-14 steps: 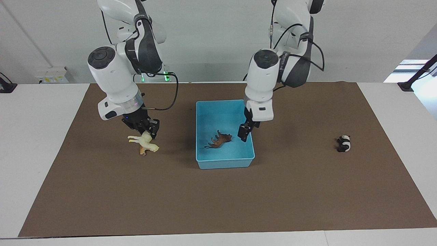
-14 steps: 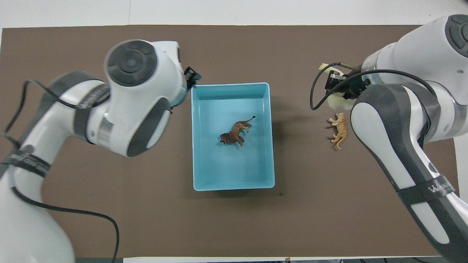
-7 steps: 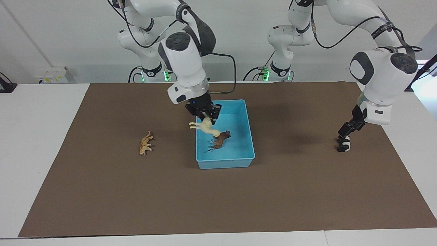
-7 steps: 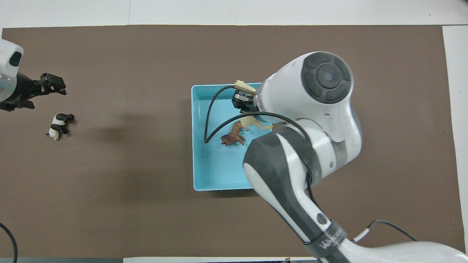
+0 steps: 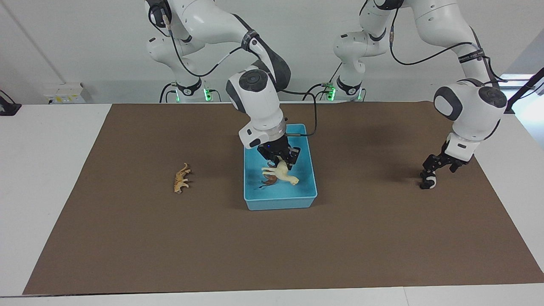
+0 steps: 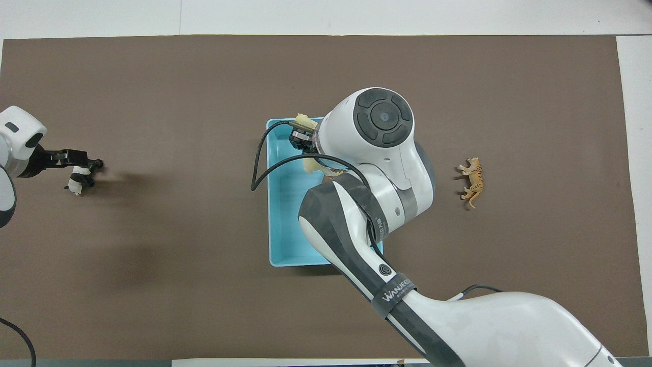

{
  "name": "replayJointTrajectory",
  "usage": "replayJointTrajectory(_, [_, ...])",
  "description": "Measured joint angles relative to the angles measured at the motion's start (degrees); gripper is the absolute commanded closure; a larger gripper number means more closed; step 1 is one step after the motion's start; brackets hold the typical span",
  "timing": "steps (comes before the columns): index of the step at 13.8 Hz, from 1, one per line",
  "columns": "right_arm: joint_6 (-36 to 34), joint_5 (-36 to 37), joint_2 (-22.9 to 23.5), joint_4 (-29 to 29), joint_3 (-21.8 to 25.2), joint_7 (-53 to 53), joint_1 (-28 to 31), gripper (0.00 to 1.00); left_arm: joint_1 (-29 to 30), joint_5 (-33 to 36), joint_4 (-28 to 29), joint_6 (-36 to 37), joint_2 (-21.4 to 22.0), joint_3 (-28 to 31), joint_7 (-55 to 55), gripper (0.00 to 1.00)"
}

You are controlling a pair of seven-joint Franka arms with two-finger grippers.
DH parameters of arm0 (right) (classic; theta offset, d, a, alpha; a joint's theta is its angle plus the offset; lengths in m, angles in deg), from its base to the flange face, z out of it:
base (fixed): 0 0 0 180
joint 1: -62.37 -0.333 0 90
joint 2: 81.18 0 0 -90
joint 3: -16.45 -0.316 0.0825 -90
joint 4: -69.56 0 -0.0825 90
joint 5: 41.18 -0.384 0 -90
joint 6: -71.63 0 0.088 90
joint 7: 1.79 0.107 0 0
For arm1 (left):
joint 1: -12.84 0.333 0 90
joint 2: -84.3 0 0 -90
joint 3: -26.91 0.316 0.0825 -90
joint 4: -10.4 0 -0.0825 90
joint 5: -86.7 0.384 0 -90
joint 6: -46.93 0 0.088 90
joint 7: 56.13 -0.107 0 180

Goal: Put all toys into storage box
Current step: 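Release the cream horse into the box while the left gripper grasps the panda, then lift the panda with the left gripper while the right gripper reaches the cat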

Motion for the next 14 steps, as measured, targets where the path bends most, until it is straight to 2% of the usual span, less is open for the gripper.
replayJointTrajectory(5, [-0.90,0.11,0.19,0.92,1.02,-2.24,1.82,0.00,0.05,0.00,0.82,-4.48,-4.72,-0.37,-0.94,0.00])
replayJointTrajectory(7, [-4.78,0.10,-1.37,2.01,1.70,-8.64,6.19,0.00,0.05,0.00,0.82,-5.44,-5.35,-0.44,-0.99,0.00])
replayJointTrajectory(8, [-7.51,0.05,-2.70,2.40,1.80,-13.54,9.37,0.00,0.05,0.00,0.82,-5.73,-5.52,-0.43,-0.99,0.10])
replayJointTrajectory(9, [-10.17,0.04,-4.25,2.68,1.85,-18.36,12.65,0.00,0.06,0.00,0.82,-5.82,-5.64,-0.43,-0.99,0.29])
replayJointTrajectory(10, [-12.75,0.03,-5.90,2.76,1.89,-22.97,15.79,0.00,0.06,0.00,0.82,-5.84,-5.71,-0.43,-0.99,0.43])
replayJointTrajectory(12, [-17.35,0.03,-8.23,2.35,1.92,-30.63,20.29,0.00,0.09,0.00,0.82,-5.86,-5.86,-0.41,-0.99,0.87])
replayJointTrajectory(13, [-18.65,0.12,-8.94,1.15,1.93,-33.26,21.53,0.00,0.09,0.00,0.80,-5.85,-5.81,-0.41,-0.99,1.00])
replayJointTrajectory(14, [-18.73,0.38,-9.64,-1.06,1.96,-35.43,22.45,0.00,0.11,-0.02,0.82,-5.84,-5.90,-0.38,-0.98,1.00])
